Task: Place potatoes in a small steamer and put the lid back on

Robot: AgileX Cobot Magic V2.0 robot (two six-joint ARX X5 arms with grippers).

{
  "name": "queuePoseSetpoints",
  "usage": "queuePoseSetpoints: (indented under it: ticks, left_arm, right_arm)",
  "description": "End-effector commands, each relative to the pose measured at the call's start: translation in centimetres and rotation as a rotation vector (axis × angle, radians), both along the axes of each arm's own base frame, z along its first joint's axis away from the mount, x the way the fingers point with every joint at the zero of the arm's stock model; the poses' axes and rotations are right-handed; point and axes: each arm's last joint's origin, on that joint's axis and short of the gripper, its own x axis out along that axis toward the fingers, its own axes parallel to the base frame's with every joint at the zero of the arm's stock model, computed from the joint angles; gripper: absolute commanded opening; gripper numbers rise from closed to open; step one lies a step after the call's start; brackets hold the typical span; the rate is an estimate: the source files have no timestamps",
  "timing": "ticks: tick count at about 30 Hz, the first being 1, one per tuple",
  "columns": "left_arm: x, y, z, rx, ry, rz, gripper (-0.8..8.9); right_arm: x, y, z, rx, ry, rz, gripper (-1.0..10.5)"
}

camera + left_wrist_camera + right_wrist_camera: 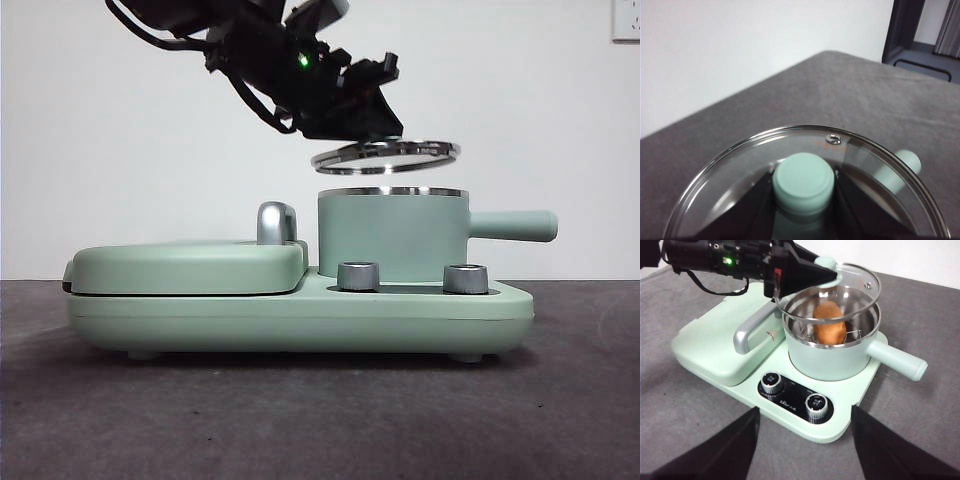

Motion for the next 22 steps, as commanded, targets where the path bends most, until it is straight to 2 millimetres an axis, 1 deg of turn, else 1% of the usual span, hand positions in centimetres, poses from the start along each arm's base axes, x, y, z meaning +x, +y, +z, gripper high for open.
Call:
queuePoseSetpoints:
  ticks: [1,14,22]
  left_arm:
    - [0.2,-0.8,0.7,-0.027,-0.043,-0.018,0.09]
    - [0.7,-1.2,-0.9,-0.006,-0.020,-0.039,0.09]
    - [0.8,-1.3,-1.2,0.026,-0.046,-0.047,0.09]
  right_arm:
    - [0.0,0.1,0.0,0.003,0.013,-0.001,2.8]
    - [-0.1,0.0,-0.2,-0.008,0.034,-0.003,2.8]
    - [-0.1,0.0,-0.2,-0.009,0.033,-0.006,2.8]
